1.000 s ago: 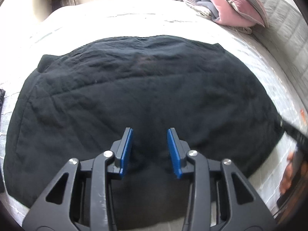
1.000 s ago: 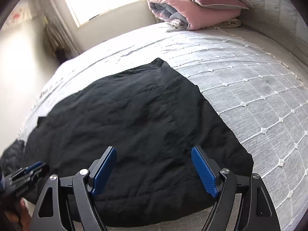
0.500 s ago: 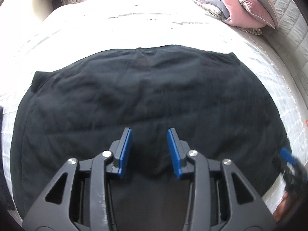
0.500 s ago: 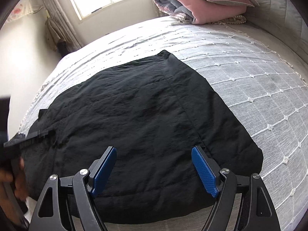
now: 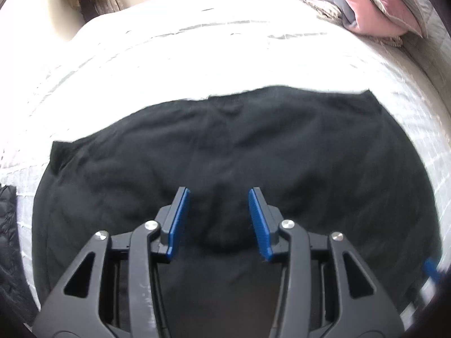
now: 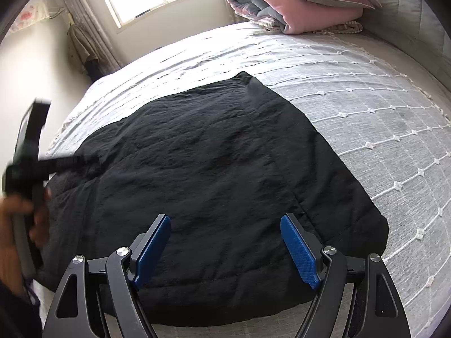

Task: Fold large clothes

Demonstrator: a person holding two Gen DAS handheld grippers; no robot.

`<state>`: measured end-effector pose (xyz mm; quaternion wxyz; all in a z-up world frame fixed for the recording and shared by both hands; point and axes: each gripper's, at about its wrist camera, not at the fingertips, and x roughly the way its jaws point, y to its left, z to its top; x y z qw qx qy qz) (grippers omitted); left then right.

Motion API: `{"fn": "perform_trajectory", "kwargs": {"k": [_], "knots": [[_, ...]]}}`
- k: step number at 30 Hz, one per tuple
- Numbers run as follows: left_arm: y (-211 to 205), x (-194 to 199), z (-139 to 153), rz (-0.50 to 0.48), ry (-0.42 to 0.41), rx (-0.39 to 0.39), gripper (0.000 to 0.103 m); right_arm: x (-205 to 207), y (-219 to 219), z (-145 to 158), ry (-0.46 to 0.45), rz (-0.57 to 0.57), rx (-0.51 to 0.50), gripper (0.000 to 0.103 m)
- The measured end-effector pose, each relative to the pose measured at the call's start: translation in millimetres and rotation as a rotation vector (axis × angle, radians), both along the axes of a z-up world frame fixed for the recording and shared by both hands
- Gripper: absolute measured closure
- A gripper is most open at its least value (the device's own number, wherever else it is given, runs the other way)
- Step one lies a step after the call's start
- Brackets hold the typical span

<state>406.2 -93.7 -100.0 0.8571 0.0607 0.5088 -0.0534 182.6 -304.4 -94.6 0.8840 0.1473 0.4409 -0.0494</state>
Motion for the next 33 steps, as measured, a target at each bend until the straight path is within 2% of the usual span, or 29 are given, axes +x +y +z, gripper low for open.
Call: {"fn": "perform_trajectory", "kwargs": {"k": [2, 5, 8, 13, 18, 23, 25, 27, 28, 30, 33], "knots": [[-0.7, 15.6, -8.3, 0.017, 0.027, 0.019, 0.057, 0.4, 1.1, -0.6, 0.004, 0.000, -0.003, 0.022], [-5.1, 32.0, -41.8, 0.048, 0.089, 0.054, 0.057, 0.0, -0.4, -0.3, 0.003, -0.006, -0.003, 0.022], [-9.5, 29.0, -47.2, 0.048, 0.034, 0.068, 0.056, 0.4, -2.4, -0.3, 0.005, -0.011, 0.003, 0.022], [-8.4, 35.1, -42.7, 0.067, 0.059, 0.041, 0.056, -1.1, -3.5, 0.4, 0.003, -0.004, 0.011, 0.022], [15.9, 5.3, -22.4, 0.085, 0.026, -0.006, 0.056, -2.1, -3.6, 0.1, 0.005, -0.001, 0.013, 0.022], [27.0, -49.5, -4.1, 0.029, -0.046, -0.047, 0.056, -2.2, -4.9, 1.9, -0.001, -0.010, 0.022, 0.022], [25.3, -67.3, -9.6, 0.025, -0.036, -0.044, 0.056, -2.2, -4.1, 2.0, -0.002, -0.009, 0.025, 0.022], [24.7, -69.4, -29.7, 0.025, 0.011, -0.013, 0.055, -2.4, -2.2, 2.2, -0.001, -0.007, 0.024, 0.022], [23.7, -69.2, -38.7, 0.019, 0.010, -0.010, 0.054, -2.1, -0.8, 1.7, -0.001, -0.003, 0.025, 0.022], [23.1, -66.9, -38.0, 0.027, -0.001, -0.001, 0.052, -0.3, 1.8, -0.6, 0.007, 0.004, 0.026, 0.022], [24.5, -64.1, -32.4, 0.058, 0.030, -0.020, 0.052, 1.5, 4.1, -3.7, 0.021, 0.006, 0.006, 0.022]]}}
